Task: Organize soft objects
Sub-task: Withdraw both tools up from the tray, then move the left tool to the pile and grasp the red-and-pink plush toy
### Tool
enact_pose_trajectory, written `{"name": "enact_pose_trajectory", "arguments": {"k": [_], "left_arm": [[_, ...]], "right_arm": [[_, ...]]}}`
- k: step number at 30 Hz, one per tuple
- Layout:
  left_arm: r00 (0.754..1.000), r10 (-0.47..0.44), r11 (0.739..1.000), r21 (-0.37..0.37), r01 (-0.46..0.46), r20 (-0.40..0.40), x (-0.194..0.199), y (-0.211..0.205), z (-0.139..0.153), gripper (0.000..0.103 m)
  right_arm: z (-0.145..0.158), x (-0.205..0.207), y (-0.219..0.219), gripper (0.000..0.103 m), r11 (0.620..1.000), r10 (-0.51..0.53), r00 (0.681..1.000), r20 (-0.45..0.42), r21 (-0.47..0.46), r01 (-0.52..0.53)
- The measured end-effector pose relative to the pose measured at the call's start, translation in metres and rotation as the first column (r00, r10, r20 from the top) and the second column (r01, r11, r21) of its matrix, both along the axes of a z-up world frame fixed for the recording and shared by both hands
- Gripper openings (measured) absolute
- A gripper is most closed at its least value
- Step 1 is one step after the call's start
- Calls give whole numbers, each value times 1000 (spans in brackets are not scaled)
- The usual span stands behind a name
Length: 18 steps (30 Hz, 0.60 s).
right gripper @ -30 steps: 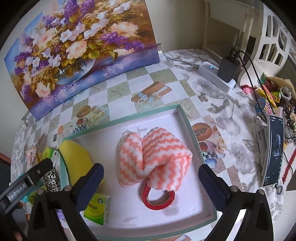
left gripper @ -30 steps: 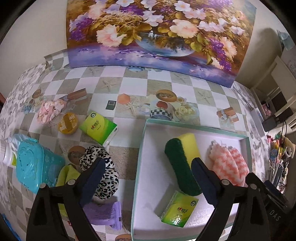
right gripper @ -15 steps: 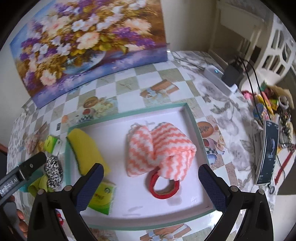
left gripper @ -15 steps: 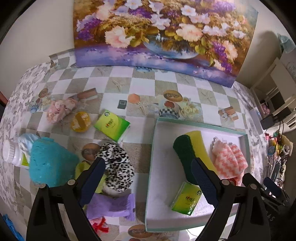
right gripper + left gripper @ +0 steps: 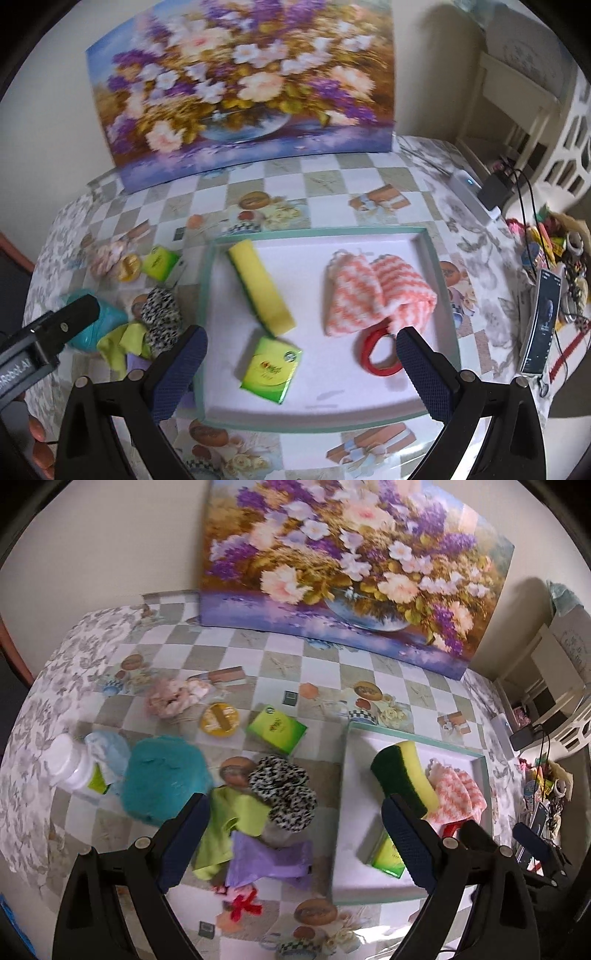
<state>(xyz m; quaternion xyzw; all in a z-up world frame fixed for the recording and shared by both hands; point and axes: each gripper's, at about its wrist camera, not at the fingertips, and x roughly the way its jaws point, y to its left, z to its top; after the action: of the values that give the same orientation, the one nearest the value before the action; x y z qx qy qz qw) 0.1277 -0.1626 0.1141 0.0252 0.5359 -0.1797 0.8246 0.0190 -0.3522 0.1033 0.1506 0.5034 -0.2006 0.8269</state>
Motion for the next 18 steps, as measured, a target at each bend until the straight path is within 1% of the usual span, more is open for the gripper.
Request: {"name": "enact_pose_trajectory", "arguments": {"k": [4, 6, 9, 14, 18], "left_arm": [[999, 51, 998, -22, -51, 14, -2, 27, 7, 94], [996, 82, 996, -40, -82, 22, -2, 44, 11, 94], [990, 136, 990, -47, -135, 28, 0, 68, 13, 94], [980, 201, 979, -39, -201, -1, 5, 97, 2, 94], [976, 216, 976, -9, -216, -35, 8, 106, -14, 94]], "right_arm": [[2, 3, 25, 103, 999, 54, 999, 4, -7, -54], [1, 6, 37, 103, 997, 79, 997, 13, 10, -80], [-6, 14, 54, 103, 991, 117, 993, 11, 58, -117], [-21, 26, 86, 103, 977, 192, 981, -16, 103, -189], [-40, 33, 102, 103, 965, 230, 971, -63, 141, -220]]}}
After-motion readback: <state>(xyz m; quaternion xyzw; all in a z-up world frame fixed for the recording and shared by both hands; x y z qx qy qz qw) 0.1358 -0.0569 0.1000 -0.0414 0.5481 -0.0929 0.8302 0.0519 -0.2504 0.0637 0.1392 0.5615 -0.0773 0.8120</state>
